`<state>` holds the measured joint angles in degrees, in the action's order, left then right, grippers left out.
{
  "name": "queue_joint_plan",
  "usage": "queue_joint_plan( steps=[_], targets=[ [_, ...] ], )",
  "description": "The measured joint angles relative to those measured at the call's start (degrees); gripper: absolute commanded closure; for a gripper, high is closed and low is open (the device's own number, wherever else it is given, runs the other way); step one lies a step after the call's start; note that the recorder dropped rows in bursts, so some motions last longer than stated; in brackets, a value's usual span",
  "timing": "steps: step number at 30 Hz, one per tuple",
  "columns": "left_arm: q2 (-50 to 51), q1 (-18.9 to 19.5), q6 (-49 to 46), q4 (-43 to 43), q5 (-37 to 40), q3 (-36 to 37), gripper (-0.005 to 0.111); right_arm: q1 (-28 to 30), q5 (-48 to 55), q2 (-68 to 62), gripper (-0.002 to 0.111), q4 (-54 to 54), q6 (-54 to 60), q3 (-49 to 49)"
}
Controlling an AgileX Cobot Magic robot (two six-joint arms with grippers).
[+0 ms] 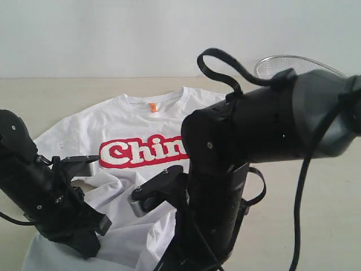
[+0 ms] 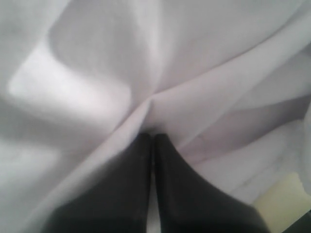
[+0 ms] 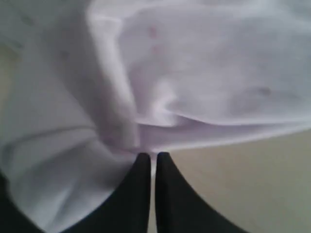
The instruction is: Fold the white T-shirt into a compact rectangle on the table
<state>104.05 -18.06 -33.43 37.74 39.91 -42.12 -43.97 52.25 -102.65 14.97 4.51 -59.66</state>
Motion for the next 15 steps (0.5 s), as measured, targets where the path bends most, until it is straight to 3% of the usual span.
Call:
queue_joint_plan(
  steps=[6, 9, 13, 15],
  targets=[
    [0.0, 0.0, -0.5, 0.9, -0.1, 0.1, 0.102, -2.4, -7.5, -0.6, 0.108, 20.0, 14.4, -1.1],
    [0.1, 0.0, -0.7, 1.2, -0.1, 0.1, 0.102, -4.2, -7.2, -3.6, 0.108, 23.2, 17.4, -1.5],
    [0.1, 0.0, -0.7, 1.2, -0.1, 0.1, 0.102, -4.6, -8.0, -1.1, 0.108, 16.0, 11.2, -1.5],
    [0.1, 0.0, -0.7, 1.3, -0.1, 0.1, 0.102, -4.6, -5.7, 3.6, 0.107, 0.2, -1.7, -1.6]
  ],
)
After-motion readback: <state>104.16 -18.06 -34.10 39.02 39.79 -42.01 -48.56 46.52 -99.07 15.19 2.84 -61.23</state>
